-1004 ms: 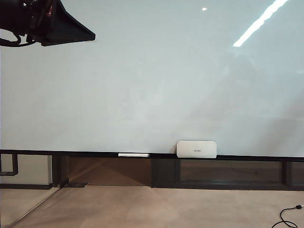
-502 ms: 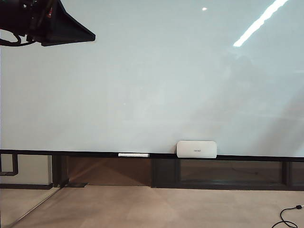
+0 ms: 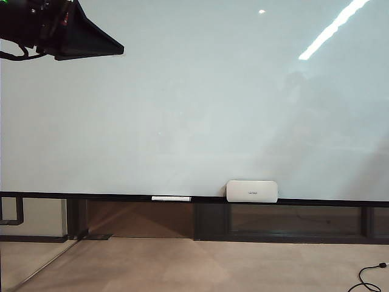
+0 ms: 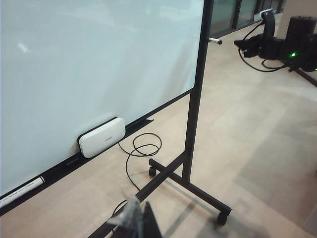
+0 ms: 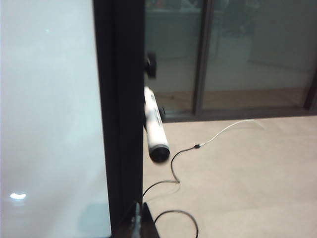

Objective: Reach to the right to find the marker pen, pick it up, and write the number 10 on the whiteboard.

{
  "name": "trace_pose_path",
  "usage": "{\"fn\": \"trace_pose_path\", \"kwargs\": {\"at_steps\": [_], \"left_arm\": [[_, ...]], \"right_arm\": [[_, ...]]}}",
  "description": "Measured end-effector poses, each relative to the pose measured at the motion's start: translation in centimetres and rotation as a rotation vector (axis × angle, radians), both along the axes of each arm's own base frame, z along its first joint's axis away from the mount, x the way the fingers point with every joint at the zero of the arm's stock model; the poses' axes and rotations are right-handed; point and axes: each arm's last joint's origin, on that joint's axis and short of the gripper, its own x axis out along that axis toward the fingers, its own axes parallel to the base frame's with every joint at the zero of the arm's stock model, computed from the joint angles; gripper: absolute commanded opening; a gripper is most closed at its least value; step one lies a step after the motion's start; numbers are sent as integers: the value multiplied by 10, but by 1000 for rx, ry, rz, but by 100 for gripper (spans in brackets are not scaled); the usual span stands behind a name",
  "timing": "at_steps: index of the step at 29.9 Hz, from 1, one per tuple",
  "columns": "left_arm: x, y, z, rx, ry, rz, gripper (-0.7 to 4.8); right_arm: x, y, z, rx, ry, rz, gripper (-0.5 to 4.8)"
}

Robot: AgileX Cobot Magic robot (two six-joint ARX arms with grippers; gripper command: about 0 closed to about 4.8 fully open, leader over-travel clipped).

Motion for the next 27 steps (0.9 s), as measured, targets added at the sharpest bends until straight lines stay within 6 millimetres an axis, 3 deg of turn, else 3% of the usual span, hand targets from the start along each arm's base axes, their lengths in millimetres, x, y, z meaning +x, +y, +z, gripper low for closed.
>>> {"fn": "trace_pose_path", "kwargs": {"at_steps": [5, 8, 16, 21, 24, 27], "left_arm": [[0, 0, -1, 8, 3, -1, -6], [0, 0, -2, 14, 6, -2, -6], [0, 0, -2, 13, 6, -2, -6], [0, 0, -2, 13, 8, 4, -6], [0, 0, -2, 10, 13, 8, -6], [0, 0, -2, 9, 14, 8, -6]], "right_arm": [[5, -6, -17, 32, 31, 0, 17], [8, -7, -12, 23, 15, 9, 58], [11, -11, -6, 6, -9, 24, 43], [10, -16, -4, 2, -13, 14, 127], [9, -17, -5, 3, -12, 11, 135], [9, -17, -5, 2, -12, 12, 183]]}}
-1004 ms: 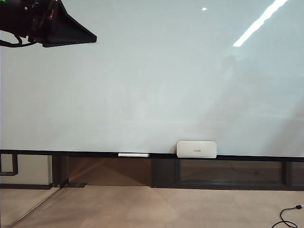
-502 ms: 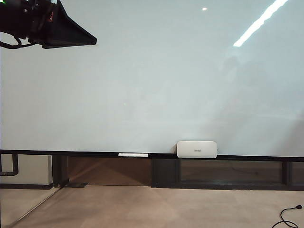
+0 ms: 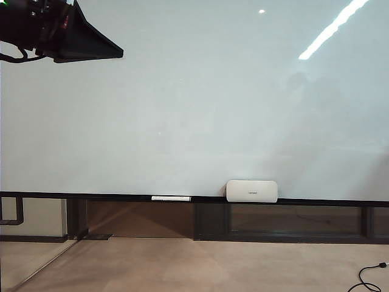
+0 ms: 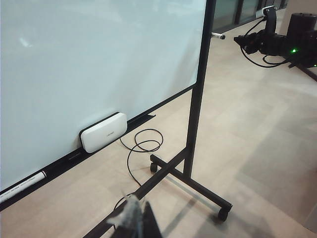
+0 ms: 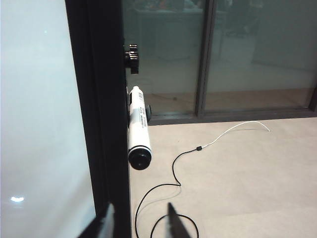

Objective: Reach to the right to find the marker pen, pick it up, and write the number 10 on the whiteboard.

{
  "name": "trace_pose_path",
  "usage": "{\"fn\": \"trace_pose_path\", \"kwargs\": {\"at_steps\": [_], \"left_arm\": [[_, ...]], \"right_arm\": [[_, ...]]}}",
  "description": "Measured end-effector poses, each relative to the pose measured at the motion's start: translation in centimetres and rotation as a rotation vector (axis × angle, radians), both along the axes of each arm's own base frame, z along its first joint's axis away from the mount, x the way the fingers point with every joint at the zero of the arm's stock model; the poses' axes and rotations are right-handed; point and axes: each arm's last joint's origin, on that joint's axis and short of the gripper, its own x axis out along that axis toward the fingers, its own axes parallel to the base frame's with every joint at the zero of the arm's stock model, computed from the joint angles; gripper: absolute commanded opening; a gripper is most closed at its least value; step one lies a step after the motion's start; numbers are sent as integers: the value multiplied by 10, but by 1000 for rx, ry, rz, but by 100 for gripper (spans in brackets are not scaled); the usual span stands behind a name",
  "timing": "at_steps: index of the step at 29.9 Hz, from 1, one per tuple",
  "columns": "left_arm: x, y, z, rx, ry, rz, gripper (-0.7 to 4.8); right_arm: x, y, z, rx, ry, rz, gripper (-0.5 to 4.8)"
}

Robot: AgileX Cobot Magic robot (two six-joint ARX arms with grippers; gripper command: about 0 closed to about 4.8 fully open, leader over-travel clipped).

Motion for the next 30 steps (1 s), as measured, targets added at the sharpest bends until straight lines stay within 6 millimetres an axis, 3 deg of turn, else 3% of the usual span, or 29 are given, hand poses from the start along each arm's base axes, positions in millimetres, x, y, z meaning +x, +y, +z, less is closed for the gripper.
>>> {"fn": "trace_pose_path", "kwargs": {"at_steps": [9, 22, 30], "left_arm": [[0, 0, 0, -1, 1, 1, -6], [0, 0, 0, 3, -2, 11, -6], [0, 0, 0, 10, -12, 13, -6]], "right_arm": [[2, -1, -3, -46, 15, -62, 185], [1, -2, -7, 20, 32, -19, 176], [5, -2, -11, -41, 24, 25, 181]]}}
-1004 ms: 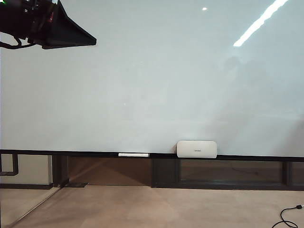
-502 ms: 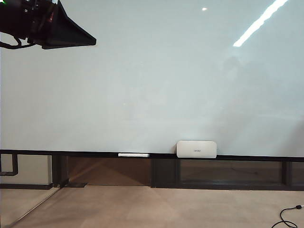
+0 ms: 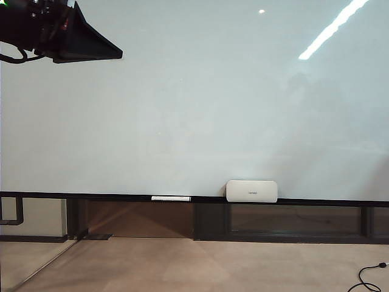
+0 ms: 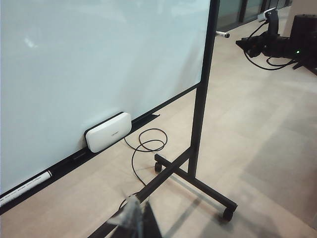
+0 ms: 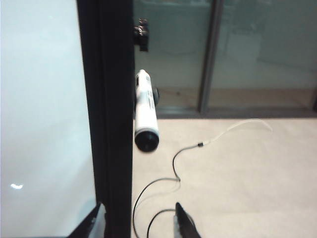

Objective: Reach to the right to find the marker pen, pick it up, and write the number 10 on the whiteboard.

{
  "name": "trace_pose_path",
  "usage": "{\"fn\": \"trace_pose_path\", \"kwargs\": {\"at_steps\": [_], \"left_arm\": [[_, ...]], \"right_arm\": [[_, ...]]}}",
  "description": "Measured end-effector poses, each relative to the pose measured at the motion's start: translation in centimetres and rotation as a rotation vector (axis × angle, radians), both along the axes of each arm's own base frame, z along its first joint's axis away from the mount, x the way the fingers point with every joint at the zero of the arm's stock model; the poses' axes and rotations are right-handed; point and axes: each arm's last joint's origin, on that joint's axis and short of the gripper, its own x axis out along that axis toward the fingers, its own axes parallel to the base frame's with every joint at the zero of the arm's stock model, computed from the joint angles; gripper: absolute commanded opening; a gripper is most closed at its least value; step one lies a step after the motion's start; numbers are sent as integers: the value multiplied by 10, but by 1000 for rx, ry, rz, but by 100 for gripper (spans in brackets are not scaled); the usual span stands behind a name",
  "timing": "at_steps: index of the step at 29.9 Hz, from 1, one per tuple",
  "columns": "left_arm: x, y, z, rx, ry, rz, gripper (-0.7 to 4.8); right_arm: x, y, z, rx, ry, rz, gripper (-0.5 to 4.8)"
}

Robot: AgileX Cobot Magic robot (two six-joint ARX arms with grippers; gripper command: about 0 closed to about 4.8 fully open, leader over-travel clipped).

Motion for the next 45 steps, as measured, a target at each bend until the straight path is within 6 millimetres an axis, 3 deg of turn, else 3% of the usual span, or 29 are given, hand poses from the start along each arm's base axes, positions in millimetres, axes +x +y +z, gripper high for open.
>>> {"fn": "trace_pose_path", "kwargs": {"at_steps": [7, 12, 17, 26, 36, 45], "left_arm": [[0, 1, 0, 4, -3, 19, -6], [1, 1, 0, 5, -1, 20, -6], [2, 1, -3, 9, 16, 23, -6], [2, 1, -3, 10, 16, 23, -6], [2, 1, -3, 10, 17, 26, -6], [2, 1, -3, 11, 17, 27, -6]], "right_arm": [[16, -10, 5, 2, -8, 3, 181], [24, -4, 14, -13, -29, 41, 182], [27, 1, 13, -11, -26, 51, 213], [34, 0, 9, -3, -22, 2, 213], [46, -7, 25, -23, -52, -5, 212], [49, -8, 27, -17, -44, -4, 212]]}}
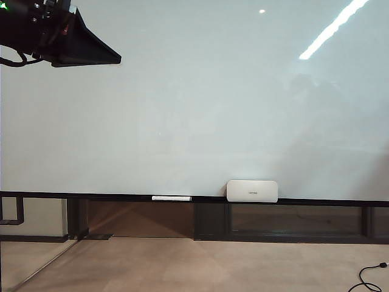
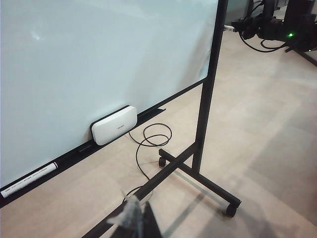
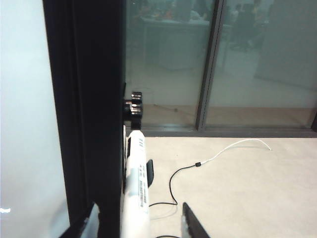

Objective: Reach to the right to find the marker pen, pick it up, and write the number 10 on the whiteboard.

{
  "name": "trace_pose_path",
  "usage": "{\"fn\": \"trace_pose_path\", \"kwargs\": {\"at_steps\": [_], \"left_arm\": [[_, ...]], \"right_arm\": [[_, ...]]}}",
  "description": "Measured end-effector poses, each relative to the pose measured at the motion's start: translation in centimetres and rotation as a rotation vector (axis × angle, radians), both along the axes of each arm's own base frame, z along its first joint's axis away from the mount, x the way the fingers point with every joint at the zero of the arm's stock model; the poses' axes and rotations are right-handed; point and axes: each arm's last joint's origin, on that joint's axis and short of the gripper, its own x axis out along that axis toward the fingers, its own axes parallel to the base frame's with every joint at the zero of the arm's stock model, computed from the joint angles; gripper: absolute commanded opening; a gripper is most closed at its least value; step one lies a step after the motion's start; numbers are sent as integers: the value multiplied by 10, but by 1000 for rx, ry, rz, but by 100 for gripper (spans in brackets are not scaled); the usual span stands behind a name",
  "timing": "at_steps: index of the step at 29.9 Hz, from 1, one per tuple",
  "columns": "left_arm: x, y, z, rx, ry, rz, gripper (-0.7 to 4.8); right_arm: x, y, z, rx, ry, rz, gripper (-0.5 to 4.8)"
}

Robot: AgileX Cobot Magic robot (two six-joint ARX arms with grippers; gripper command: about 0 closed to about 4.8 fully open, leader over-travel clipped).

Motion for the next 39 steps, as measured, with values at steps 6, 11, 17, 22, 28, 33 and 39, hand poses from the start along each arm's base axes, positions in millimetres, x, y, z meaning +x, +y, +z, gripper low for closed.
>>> {"fn": "trace_pose_path", "kwargs": {"at_steps": [6, 11, 17, 22, 28, 33, 39], "left_arm": [[0, 0, 0, 0, 0, 0, -6], [0, 0, 1, -2, -7, 0, -6], [0, 0, 1, -3, -12, 2, -6], [0, 0, 1, -1, -15, 14, -6], [0, 0, 1, -1, -15, 14, -6], [0, 0, 1, 0, -15, 15, -6], [0, 0, 1, -1, -16, 15, -6]], "right_arm": [[3, -1, -10, 15, 22, 1, 212], [4, -1, -13, 21, 31, 3, 212], [7, -2, -3, 3, 5, 3, 211], [7, -2, -4, 4, 6, 3, 211], [9, 0, -12, -4, -7, 9, 212], [14, 6, -20, 16, -3, 24, 211], [14, 6, -15, -1, -39, -5, 210]]}}
